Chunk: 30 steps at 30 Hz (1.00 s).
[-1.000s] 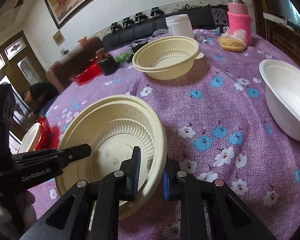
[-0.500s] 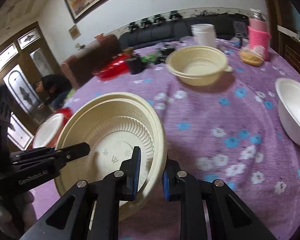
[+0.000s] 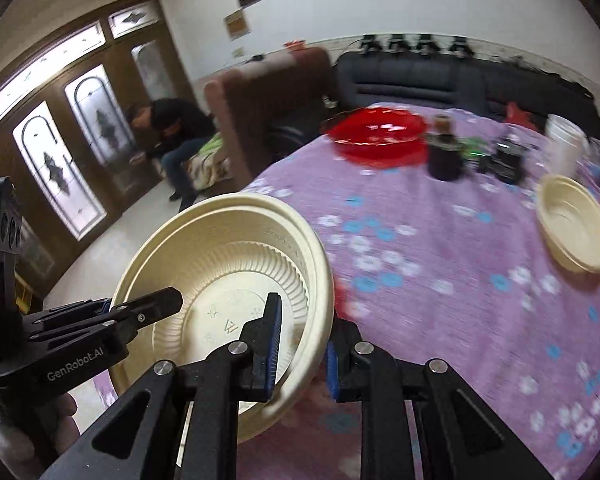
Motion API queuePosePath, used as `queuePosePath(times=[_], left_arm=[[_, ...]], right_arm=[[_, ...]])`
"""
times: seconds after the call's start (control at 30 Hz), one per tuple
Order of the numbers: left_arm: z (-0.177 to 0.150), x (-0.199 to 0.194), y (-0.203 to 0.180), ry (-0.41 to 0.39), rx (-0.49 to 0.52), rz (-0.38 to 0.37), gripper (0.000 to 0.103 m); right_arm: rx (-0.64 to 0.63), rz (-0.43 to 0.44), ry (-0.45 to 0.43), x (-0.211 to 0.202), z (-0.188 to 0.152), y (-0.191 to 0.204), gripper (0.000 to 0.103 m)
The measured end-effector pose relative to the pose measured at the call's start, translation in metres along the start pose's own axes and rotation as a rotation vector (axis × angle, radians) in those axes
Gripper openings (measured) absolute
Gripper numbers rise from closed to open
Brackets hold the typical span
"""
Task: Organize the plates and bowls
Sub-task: 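Carry the beige bowl over the stack and lower it onto the white bowl, then open the right gripper and withdraw from the beige bowl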
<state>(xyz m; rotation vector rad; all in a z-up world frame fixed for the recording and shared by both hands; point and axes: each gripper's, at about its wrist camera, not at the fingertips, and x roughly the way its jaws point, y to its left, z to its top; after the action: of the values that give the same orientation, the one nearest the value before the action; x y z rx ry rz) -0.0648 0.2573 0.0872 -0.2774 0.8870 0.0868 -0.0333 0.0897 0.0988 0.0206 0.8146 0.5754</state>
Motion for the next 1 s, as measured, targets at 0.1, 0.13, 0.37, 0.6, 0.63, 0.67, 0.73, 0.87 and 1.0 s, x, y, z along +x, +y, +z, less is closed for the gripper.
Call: queuePosePath(times=[0.1, 0.13, 0.37, 0.6, 0.63, 0.67, 0.73, 0.87, 1.0], left_arm=[[0.005, 0.013, 0.014, 0.019, -0.007, 0.029, 0.016], [0.006, 0.016, 0.018, 0.023, -0.005, 0.039, 0.016], [0.013, 0.032, 0.023, 0.031, 0.002, 0.056, 0.016], [0.012, 0.027, 0.026, 0.015, 0.002, 0.069, 0.024], [0.012, 0.024, 0.028, 0.009, -0.002, 0.075, 0.027], [0.011, 0.021, 0.029, -0.001, -0.007, 0.080, 0.034], [0.011, 0.015, 0.034, -0.019, -0.018, 0.090, 0.040], [0.005, -0.002, 0.041, -0.053, -0.043, 0.072, 0.045], [-0.003, -0.019, 0.045, -0.088, -0.064, 0.053, 0.049]], right_arm=[[-0.030, -0.015, 0.026, 0.021, 0.006, 0.015, 0.021], [-0.035, -0.020, 0.033, 0.025, 0.006, 0.019, 0.021], [-0.016, -0.050, 0.082, 0.048, 0.008, 0.018, 0.021], [-0.018, -0.073, 0.086, 0.053, 0.006, 0.016, 0.021], [-0.018, -0.078, 0.086, 0.055, 0.006, 0.016, 0.021], [-0.021, -0.083, 0.085, 0.055, 0.006, 0.016, 0.021], [-0.033, -0.098, 0.074, 0.057, 0.004, 0.017, 0.021], [-0.081, -0.145, 0.041, 0.058, 0.002, 0.023, 0.033], [-0.132, -0.173, -0.033, 0.051, 0.000, 0.032, 0.067]])
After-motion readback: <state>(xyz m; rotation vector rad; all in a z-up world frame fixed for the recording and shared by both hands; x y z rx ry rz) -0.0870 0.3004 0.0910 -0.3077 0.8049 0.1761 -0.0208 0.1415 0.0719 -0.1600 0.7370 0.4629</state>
